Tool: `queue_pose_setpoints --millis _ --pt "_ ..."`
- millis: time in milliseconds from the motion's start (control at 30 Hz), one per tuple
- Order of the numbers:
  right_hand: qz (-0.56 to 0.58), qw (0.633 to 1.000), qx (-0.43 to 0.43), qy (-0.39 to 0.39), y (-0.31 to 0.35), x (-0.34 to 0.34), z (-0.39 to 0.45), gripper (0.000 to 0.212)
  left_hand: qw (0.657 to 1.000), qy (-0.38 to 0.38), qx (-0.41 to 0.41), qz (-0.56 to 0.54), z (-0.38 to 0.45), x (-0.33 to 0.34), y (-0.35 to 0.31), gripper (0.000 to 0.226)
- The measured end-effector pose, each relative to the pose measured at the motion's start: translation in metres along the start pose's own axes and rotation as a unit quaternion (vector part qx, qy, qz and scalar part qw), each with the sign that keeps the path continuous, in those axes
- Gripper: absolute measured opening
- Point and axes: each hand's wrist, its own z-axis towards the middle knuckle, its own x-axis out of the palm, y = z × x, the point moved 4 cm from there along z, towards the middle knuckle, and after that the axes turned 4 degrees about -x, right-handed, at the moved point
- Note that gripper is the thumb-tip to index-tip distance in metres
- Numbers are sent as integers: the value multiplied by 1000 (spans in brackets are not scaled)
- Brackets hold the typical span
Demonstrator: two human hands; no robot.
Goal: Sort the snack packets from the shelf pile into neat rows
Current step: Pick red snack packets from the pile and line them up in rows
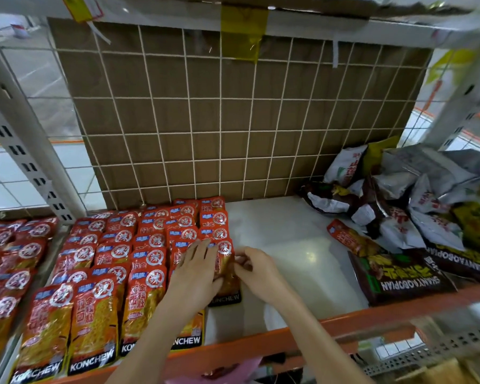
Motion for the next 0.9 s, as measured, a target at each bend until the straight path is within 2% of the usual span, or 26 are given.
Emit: queue_pose_setpoints --millis 67,200,333,433,533,700,800,900 --pt "-5 1000 9 -19 -4 -17 -3 29 1000 2 1 -5 0 2 1 67" --pt "-52 992 46 -106 -26 -83 -1 31 999 8 1 -32 0 4 5 70" --pt "-191 965 87 -156 -65 -158 1 24 998 -4 4 -65 -2 2 4 70" --pt "-281 937 181 -104 -99 -188 5 24 996 -8 31 -79 -5 3 3 71" --pt "-310 925 217 -39 -127 -190 9 25 997 -2 58 -48 -6 9 0 70" --pt "-318 922 218 -20 -138 -187 16 33 996 -26 64 -55 -5 15 2 63" --pt "-312 929 200 -22 -132 -178 24 52 996 -25 63 -48 -6 15 2 62" --pt "-324 931 166 -32 -108 -160 29 62 998 -15 50 -47 -8 13 1 63"
